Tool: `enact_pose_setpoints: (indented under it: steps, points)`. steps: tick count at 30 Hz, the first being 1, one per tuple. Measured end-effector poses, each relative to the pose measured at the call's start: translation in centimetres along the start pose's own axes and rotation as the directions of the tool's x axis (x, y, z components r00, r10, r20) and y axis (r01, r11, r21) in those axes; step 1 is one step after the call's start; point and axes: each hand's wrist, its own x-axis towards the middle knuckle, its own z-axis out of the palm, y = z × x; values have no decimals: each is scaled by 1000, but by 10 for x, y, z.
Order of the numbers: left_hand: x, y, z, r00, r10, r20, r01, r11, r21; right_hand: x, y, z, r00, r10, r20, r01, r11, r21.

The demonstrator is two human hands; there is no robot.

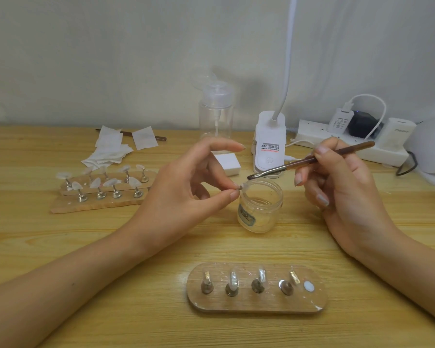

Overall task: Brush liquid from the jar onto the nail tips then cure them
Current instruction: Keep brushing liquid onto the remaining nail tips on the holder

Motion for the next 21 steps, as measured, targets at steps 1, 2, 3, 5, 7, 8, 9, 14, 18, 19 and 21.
enact_pose_setpoints:
  steps: [1, 2, 3, 5, 7, 8, 9, 14, 18, 19, 21]
  points:
    - [0, 0, 0, 1000, 0, -1, 0, 1000, -1, 0, 0, 1, 1000, -8, 19, 8, 1000, -8]
    - [0, 0, 0, 1000, 1, -2, -1, 1000, -2, -1, -1, 2, 1000, -3, 31, 4, 1000, -27]
    - [0, 1, 0, 1000, 0, -2, 0, 1000, -7, -1, 0, 3, 1000, 12, 29, -11, 999, -46]
    - [0, 1, 1, 1000, -5, -2, 5, 1000, -19, 1, 1, 1, 999, 43, -11, -44, 998, -42]
    - [0, 1, 1, 1000, -14, 4, 14, 999, -36, 1, 1, 0, 998, 49, -38, -49, 999, -11]
    - [0, 1, 1, 1000, -22, 9, 22, 998, -52, 1, 0, -1, 999, 42, -32, -43, 999, 0]
    - [0, 0, 1, 999, -29, 14, 30, 997, -70, 0, 0, 0, 999, 34, -12, -34, 999, 1]
    - [0, 0, 0, 999, -44, 27, 46, 993, -106, 1, 0, 1, 997, 66, -27, -67, 997, -32]
    - [0, 1, 0, 998, -49, 40, 54, 992, -111, -1, -2, 2, 999, 38, -3, -38, 999, -6]
    - [0, 1, 0, 998, -50, 42, 54, 992, -110, -1, -2, 3, 999, 32, 21, -31, 999, -19]
    - [0, 1, 0, 998, -50, 43, 54, 993, -105, -1, -2, 3, 999, 42, 15, -41, 998, -47]
